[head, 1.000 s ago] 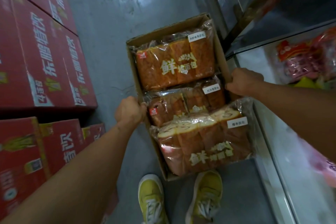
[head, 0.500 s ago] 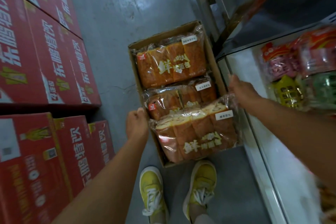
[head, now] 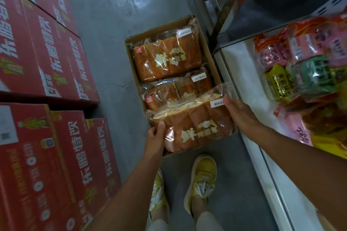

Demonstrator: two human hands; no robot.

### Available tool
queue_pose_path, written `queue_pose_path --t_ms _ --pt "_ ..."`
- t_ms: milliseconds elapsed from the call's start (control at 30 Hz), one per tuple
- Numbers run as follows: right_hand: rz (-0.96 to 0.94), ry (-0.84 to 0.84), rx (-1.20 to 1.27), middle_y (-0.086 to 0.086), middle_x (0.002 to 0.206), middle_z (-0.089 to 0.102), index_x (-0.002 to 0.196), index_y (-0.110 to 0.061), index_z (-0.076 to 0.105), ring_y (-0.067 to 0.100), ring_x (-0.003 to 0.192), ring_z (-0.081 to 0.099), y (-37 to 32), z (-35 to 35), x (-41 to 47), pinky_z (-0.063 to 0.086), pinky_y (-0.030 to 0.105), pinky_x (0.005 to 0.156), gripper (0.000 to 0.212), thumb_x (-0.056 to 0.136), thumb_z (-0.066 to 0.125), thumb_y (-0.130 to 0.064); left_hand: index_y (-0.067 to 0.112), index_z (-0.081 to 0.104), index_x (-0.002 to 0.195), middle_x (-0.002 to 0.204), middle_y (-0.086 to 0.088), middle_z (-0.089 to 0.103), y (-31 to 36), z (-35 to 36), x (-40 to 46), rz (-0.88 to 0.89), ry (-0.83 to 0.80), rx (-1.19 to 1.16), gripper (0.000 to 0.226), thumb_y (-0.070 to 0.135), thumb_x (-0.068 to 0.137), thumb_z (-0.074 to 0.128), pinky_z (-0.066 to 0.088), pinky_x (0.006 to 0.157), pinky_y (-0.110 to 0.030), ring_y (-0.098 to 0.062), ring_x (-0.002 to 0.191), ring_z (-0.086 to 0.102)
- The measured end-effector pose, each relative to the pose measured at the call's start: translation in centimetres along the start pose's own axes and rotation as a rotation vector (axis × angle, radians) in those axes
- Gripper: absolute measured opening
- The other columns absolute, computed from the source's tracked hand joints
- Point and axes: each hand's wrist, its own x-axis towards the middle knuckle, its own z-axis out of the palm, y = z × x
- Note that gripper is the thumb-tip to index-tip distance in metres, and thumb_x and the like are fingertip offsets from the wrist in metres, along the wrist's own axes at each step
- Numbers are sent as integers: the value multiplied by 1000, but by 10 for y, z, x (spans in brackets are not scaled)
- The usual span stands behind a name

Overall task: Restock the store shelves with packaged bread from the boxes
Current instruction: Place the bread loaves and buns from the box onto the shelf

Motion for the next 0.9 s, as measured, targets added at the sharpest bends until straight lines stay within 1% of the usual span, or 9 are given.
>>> queue_pose_path --t_ms 100,167,333,400,500,633,700,767,900 --pt "5 -15 -8 -2 97 68 115 -24 64 16 90 66 8 6 -1 53 34 89 46 96 40 -58 10 54 131 116 -8 68 -6 7 4 -31 -31 -44 57 53 93 53 56 82 -32 -22 97 67" --pt "28 -35 8 1 104 68 121 -23 61 17 93 66 10 11 -1 53 34 89 47 96 42 -58 13 50 137 125 -9 65 -6 12 4 -49 -25 -68 67 62 91 49 52 95 -41 -28 112 64" --pt "62 -64 9 4 119 64 132 -22 54 22 102 64 10 17 2 51 35 91 53 97 40 -59 19 50 140 133 -9 62 -22 15 29 -106 29 -167 89 83 79 41 53 97 -45 -28 115 64" --pt "48 -58 0 5 120 64 131 -23 55 22 102 63 9 18 2 50 37 94 51 99 35 -57 19 49 141 133 -9 62 -15 16 21 -130 44 -196 72 71 94 33 59 80 -39 -27 111 65" --pt "48 -27 -30 7 119 64 131 -24 57 26 106 63 4 16 0 49 46 100 56 97 32 -62 19 49 141 132 -8 62 -2 12 6 -191 49 -210 61 60 101 28 53 60 -32 -23 97 66" --pt "60 52 -92 9 125 64 131 -24 58 29 110 62 -7 8 -15 46 49 103 72 88 31 -76 18 47 142 133 -9 58 12 0 -19 -211 -45 -143 65 63 99 30 50 61 -36 -23 99 58" --pt "68 75 -134 8 121 65 125 -26 61 30 108 62 -14 5 -29 46 51 101 81 79 30 -85 20 48 139 123 -7 58 19 -7 -35 -211 -96 -124 64 65 97 31 50 60 -35 -23 94 58" --pt "50 99 -183 7 116 66 115 -28 61 29 104 63 -23 2 -45 48 50 98 73 79 32 -84 20 51 133 113 -6 60 27 -11 -52 -226 -145 -142 66 69 92 37 54 65 -40 -25 93 62" --pt "36 183 -256 6 115 62 115 -20 55 31 107 59 -46 0 -83 46 48 97 58 91 36 -69 26 56 130 126 -6 64 14 -27 -41 -134 -77 -79 110 96 46 61 54 92 -55 -33 109 65"
